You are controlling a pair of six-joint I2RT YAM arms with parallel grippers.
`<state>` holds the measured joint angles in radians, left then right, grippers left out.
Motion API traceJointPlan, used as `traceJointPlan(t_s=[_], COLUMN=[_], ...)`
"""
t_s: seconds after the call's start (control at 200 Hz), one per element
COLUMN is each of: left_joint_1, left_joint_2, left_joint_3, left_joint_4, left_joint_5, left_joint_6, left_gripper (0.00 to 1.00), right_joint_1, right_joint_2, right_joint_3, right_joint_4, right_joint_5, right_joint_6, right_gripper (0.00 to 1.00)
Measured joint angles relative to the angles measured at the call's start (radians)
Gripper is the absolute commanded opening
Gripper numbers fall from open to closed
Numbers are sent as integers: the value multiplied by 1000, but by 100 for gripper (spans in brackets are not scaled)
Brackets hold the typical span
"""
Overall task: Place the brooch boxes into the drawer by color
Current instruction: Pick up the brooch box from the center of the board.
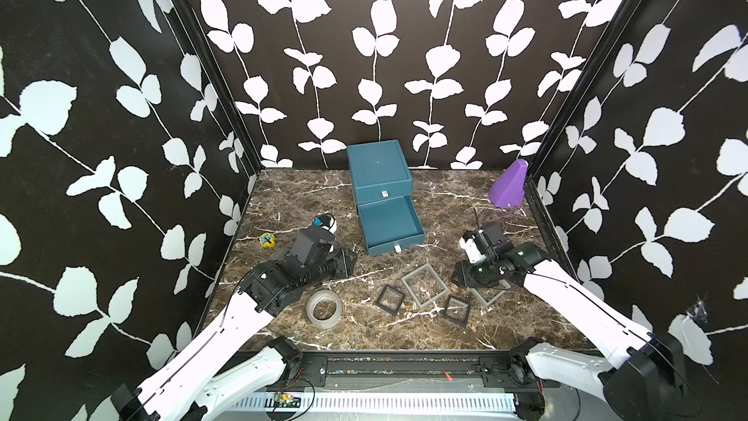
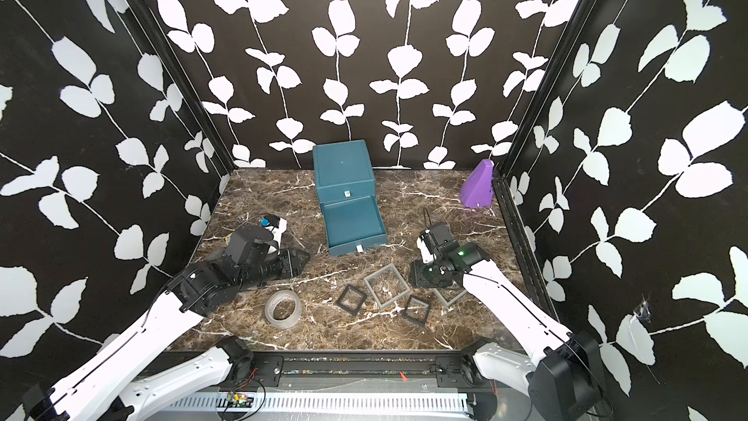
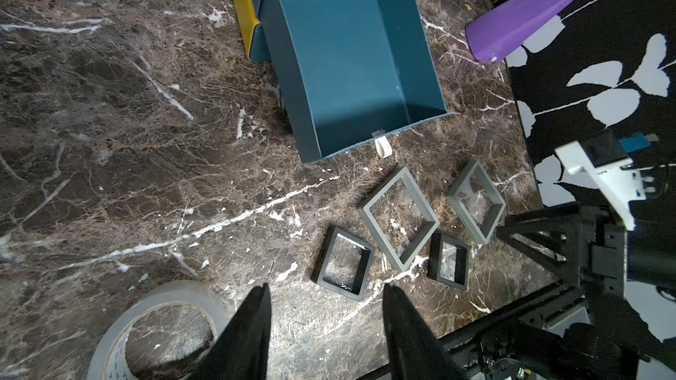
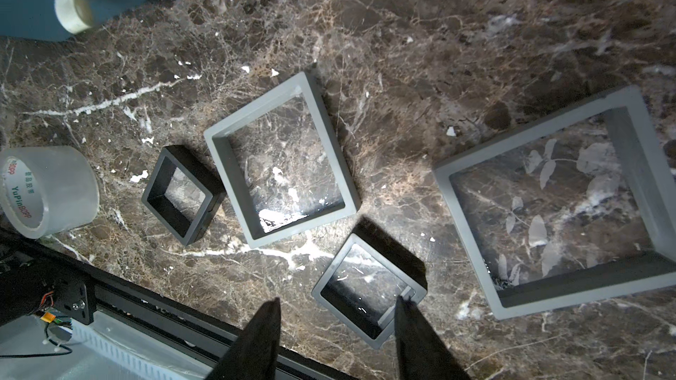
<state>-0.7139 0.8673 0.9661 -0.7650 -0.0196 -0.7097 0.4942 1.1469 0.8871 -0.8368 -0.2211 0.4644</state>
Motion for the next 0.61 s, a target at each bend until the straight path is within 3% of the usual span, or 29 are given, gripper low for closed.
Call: traceJointPlan(t_s=[0.255,0.605], left_joint_1=[-6,-6], left_joint_2=[-8,-4], left_joint_3=[0,0], left_joint_4=[-43,-53], left_joint_5=[4,27], left_joint_6=[-10,-16], left_gripper=[47,47], right_joint_1=[-4,15], right_joint_2=[3,130], right_joint_3=[-27,-27], right_joint_4=[33,116], right_joint_5=[-2,-3], right_joint_6=[-21,-69], right_gripper=[47,45])
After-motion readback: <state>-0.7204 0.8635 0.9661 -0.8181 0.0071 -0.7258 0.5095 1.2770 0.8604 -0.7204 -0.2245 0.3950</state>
